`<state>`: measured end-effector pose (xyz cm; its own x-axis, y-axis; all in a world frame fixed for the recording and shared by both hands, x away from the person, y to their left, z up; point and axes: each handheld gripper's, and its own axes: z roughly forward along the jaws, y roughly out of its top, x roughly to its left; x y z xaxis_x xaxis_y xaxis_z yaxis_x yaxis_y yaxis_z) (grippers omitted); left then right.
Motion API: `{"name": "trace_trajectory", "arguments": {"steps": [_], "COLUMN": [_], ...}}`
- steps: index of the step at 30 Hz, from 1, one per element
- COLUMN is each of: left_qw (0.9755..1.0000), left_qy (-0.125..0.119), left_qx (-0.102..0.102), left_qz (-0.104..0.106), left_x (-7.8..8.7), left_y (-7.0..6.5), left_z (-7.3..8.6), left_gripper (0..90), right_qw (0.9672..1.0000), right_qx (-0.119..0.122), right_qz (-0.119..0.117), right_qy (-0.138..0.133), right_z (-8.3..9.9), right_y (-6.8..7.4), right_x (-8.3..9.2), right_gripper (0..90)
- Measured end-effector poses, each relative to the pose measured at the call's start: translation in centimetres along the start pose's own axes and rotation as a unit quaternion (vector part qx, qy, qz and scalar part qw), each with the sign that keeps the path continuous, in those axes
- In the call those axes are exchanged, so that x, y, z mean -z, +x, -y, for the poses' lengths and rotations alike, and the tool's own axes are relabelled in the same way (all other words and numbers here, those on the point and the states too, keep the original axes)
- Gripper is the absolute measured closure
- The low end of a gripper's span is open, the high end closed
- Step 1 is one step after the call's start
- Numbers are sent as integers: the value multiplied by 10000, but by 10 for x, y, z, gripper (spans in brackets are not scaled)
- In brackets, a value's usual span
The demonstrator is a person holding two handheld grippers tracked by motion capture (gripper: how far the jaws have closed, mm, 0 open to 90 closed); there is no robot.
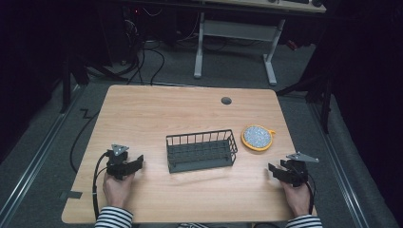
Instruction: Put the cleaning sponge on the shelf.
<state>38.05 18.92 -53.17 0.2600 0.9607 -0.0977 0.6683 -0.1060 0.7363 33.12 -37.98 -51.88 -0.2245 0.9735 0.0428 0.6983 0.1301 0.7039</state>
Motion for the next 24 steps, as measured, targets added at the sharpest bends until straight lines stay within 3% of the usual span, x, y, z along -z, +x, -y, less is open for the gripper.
{"name": "trace_trajectory", "arguments": {"steps": [13, 24], "left_qw": [9998, 9990], "left_qy": [-135, -48], "left_qx": [41, -234], "left_qz": [-151, -368], "left_x": [0, -2], "left_y": [2, -5], "left_z": [6, 5], "left_gripper": [351, 337], "right_qw": [9994, 9973], "right_qx": [-303, -731], "right_qz": [-163, -94], "right_qy": [-77, 48], "right_z": [-46, -86], "right_y": [-10, -24], "right_x": [-8, -27], "right_gripper": [436, 433]}}
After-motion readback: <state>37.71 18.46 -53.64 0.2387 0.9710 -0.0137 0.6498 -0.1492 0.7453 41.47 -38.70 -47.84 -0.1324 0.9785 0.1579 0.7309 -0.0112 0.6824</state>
